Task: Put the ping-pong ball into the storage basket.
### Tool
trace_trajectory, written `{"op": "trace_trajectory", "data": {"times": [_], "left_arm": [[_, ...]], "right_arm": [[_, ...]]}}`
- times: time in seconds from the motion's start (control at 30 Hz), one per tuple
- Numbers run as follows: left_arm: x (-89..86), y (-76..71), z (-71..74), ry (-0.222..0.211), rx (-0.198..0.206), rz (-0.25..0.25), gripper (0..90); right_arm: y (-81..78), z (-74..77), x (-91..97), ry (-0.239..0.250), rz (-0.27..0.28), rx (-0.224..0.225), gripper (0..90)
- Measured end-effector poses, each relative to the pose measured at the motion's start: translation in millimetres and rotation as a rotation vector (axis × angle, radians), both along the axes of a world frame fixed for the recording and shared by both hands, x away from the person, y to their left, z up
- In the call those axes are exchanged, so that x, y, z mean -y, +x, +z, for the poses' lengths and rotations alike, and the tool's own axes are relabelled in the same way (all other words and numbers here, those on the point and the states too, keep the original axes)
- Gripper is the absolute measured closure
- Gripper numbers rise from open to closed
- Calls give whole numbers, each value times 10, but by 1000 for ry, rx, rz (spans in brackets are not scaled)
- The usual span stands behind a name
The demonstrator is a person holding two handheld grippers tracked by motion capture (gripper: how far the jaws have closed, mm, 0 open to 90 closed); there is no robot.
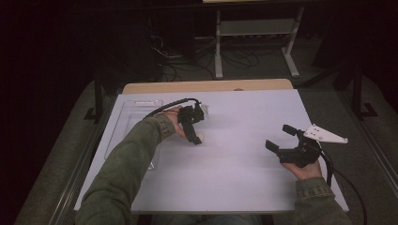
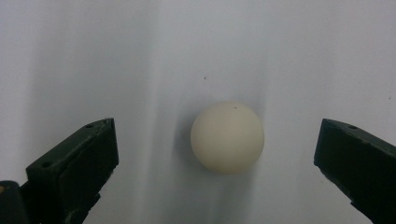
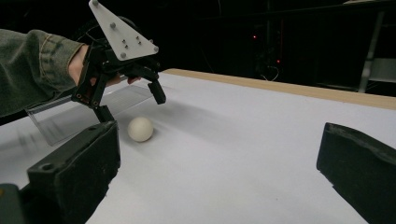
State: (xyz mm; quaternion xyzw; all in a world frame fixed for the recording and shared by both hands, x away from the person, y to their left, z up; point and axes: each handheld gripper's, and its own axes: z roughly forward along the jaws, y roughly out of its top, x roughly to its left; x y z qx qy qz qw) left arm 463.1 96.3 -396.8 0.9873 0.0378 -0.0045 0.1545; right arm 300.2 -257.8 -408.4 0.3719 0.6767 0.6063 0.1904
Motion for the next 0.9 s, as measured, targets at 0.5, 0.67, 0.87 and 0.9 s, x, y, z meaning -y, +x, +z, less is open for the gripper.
{"op": "trace_trajectory", "data": {"times": [0.5,0.67,0.87,0.9], "left_arm": [[-20,-19,-69,17,-9,-13,0],[-21,-18,-75,21,-15,-16,16],[-15,-22,-97,21,-11,-18,16],[-13,-22,-101,22,-9,-19,16]], "right_arm": [[0,-1,-2,-2,1,-2,0],[-1,0,2,-1,1,-1,0],[-2,1,3,0,1,-1,0],[-3,1,4,0,1,-1,0]]}}
